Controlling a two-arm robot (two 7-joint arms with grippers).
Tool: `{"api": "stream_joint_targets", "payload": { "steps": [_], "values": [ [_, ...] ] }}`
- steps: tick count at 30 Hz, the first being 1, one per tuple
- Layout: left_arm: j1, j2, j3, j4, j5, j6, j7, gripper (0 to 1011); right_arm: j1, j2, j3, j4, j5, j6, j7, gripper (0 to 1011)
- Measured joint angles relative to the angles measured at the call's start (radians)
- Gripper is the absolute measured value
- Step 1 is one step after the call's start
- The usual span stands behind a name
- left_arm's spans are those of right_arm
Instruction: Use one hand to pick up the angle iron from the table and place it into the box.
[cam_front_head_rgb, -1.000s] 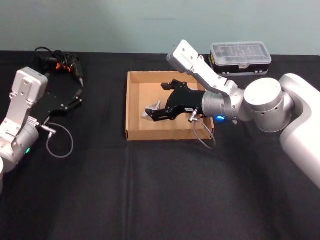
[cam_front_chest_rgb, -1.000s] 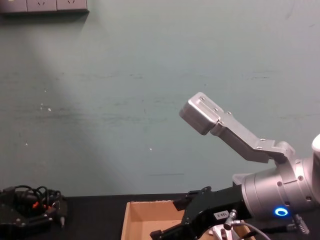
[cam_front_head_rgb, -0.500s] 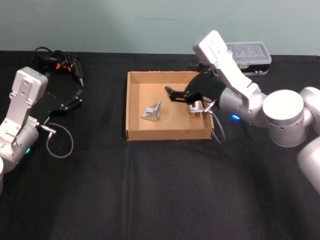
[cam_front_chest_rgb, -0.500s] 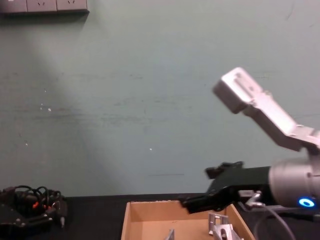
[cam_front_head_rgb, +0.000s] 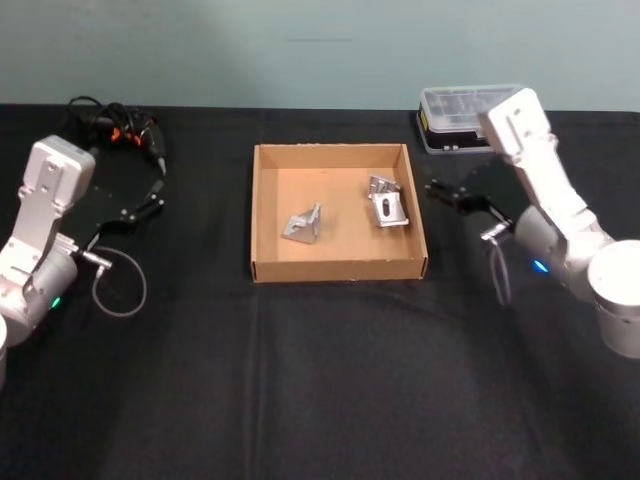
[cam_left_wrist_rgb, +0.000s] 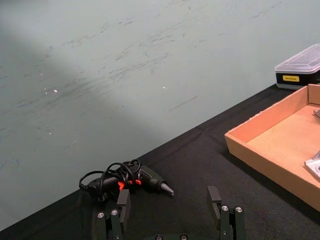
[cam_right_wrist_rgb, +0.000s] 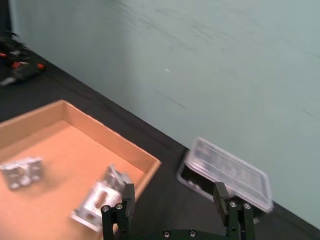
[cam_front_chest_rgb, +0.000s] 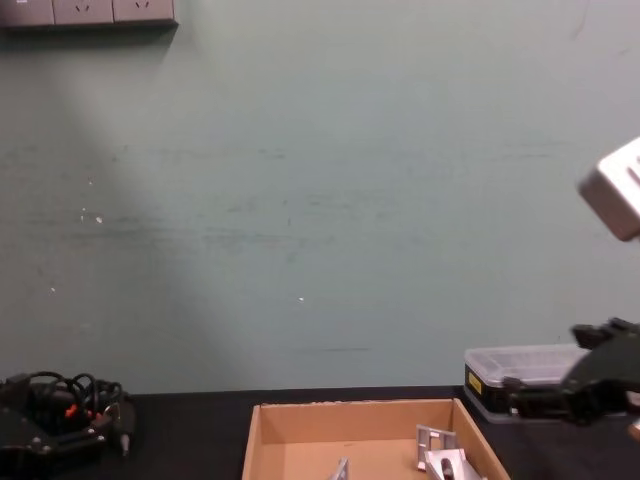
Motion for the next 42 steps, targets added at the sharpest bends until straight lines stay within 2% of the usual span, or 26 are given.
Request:
{"api": "stream_joint_targets", "payload": {
  "steps": [5, 42],
  "values": [
    [0.000, 0.000, 0.000, 0.000, 0.000, 0.000, 0.000, 1000, -0.054, 0.005, 0.044, -0.020, -0.005, 0.003, -0.038, 1000],
    [0.000, 0.000, 0.000, 0.000, 0.000, 0.000, 0.000, 1000, -0.039, 0.003, 0.031, -0.014, -0.003, 0.003, -0.026, 1002]
  ]
}}
